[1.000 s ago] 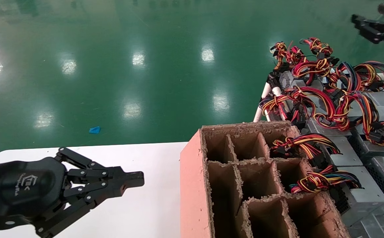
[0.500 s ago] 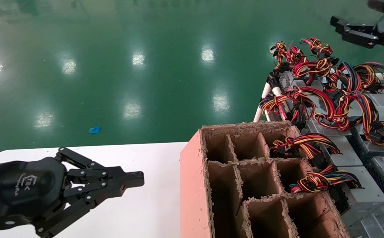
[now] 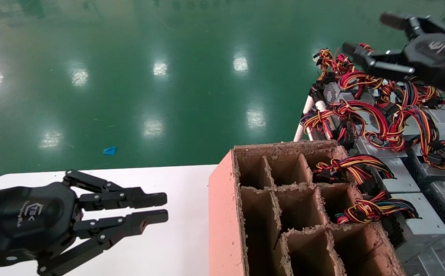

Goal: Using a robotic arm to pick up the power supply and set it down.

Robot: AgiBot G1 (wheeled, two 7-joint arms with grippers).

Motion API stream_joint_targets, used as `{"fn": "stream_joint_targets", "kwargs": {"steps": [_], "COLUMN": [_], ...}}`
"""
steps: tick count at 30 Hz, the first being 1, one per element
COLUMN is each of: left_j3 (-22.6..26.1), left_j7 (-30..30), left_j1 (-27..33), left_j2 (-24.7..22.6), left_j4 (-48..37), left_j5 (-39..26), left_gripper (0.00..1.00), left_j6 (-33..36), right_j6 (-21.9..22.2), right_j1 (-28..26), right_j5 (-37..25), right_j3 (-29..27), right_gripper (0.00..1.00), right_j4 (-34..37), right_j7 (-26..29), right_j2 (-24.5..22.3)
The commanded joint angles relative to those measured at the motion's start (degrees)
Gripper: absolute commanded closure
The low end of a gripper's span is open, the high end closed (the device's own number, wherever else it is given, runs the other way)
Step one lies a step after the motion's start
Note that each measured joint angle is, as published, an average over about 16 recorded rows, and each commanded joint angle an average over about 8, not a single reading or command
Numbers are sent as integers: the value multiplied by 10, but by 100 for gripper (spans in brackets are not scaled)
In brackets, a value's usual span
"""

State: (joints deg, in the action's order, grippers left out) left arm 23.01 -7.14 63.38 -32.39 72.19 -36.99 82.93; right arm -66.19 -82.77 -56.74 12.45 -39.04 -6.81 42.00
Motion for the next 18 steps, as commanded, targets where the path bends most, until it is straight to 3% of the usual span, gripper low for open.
{"fn": "stream_joint_targets", "kwargs": {"steps": [1, 18], "left_j3": [0, 0], "left_j7": [0, 0], "left_j1": [0, 0], "left_j2": [0, 0], "left_j4": [0, 0], "left_j5": [0, 0], "left_gripper": [0, 0], "left_j6": [0, 0], "right_j6": [-13, -128], "right_j1": [15, 139], "right_j5": [10, 97], "right_j3": [2, 23], "right_gripper": [0, 0], "right_j4": [-24, -226], "right_j7": [12, 115], "right_j2": [-5, -46]}}
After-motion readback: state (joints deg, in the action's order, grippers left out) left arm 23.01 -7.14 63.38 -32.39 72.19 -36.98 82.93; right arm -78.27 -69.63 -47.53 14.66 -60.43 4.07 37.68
